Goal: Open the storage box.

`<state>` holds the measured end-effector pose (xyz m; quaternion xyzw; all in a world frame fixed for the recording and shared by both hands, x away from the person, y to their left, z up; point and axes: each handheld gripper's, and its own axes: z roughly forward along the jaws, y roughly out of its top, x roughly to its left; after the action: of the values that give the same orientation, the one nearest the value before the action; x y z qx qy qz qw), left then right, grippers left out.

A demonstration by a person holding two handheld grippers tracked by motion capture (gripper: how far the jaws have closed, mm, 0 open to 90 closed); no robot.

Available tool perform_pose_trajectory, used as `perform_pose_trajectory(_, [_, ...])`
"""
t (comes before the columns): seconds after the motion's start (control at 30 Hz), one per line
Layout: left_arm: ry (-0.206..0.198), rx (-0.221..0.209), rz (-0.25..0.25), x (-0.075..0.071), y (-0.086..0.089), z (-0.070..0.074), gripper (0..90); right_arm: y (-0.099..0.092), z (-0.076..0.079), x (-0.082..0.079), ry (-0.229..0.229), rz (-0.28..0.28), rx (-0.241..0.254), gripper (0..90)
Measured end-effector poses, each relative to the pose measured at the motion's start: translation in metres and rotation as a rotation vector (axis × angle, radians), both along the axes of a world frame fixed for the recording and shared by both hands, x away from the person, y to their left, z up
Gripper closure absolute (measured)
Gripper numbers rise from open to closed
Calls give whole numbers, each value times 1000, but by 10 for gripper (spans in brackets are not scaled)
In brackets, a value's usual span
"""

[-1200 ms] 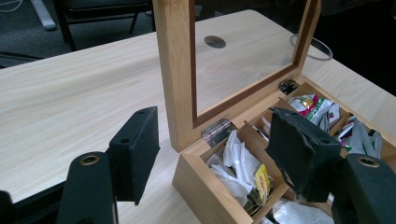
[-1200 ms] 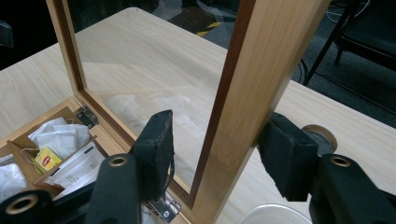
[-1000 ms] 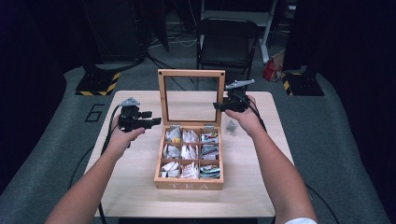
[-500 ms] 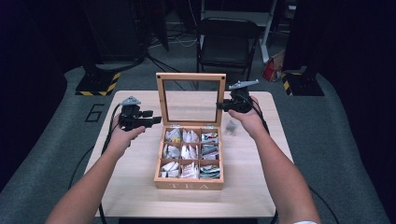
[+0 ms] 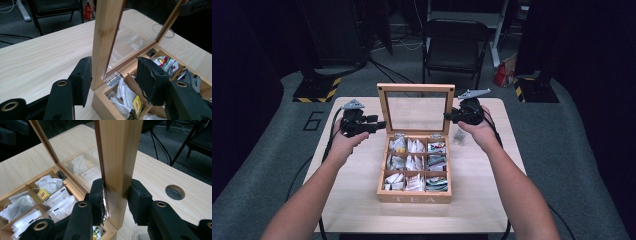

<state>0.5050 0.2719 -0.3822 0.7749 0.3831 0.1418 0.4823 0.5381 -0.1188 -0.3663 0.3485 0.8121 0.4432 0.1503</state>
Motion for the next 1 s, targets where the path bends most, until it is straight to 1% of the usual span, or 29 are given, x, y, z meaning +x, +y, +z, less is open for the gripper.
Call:
perform_pose_trajectory(0.03, [4,-4,0,0,-1,1,465,0,0,-1,0,2,0,663])
perform_pose_trajectory(0.13, [0,9,-1,3,-2,5,468,0,-1,-3,-13,4,0,662])
perform_pose_trajectory(0.2, [1,3,2,4,-3,7,481,0,-2,-4,-23,2,0,662])
perform_pose_trajectory(0.27, [-8,14,6,7,-5,10,491,0,-2,-5,-25,-1,3,662])
perform_pose_trajectory(0.33, [-11,12,11,10,-7,12,494,0,-2,-6,-24,-7,7,661])
perform_pose_trajectory(0.4, [-17,0,10,12,-9,14,504,0,-3,-7,-25,-9,13,660])
perform_pose_trajectory(0.43, [-19,6,4,13,-10,15,512,-1,-4,-7,-32,-5,15,660])
perform_pose_trajectory(0.47, [-20,11,3,14,-11,16,518,-1,-4,-7,-30,-7,20,659])
perform_pose_trajectory(0.57, [-18,7,3,16,-13,17,549,-1,-5,-8,-30,-5,24,657])
perform_pose_trajectory(0.6, [-20,15,-2,16,-13,18,567,-1,-5,-8,-33,-4,22,657])
perform_pose_trajectory(0.73, [-19,1,9,16,-13,21,620,-1,-4,-9,-28,0,22,654])
perform_pose_trajectory(0.8, [-24,19,1,14,-13,22,623,-1,-4,-10,-27,1,21,649])
perform_pose_trajectory(0.83, [-27,21,-2,13,-13,22,624,-1,-4,-11,-26,1,22,643])
perform_pose_trajectory(0.93, [-33,14,-1,11,-12,21,625,-1,-4,-14,-32,-1,44,599])
perform_pose_trajectory(1.0, [-34,10,-5,9,-11,20,626,-1,-4,-18,-39,-9,47,581])
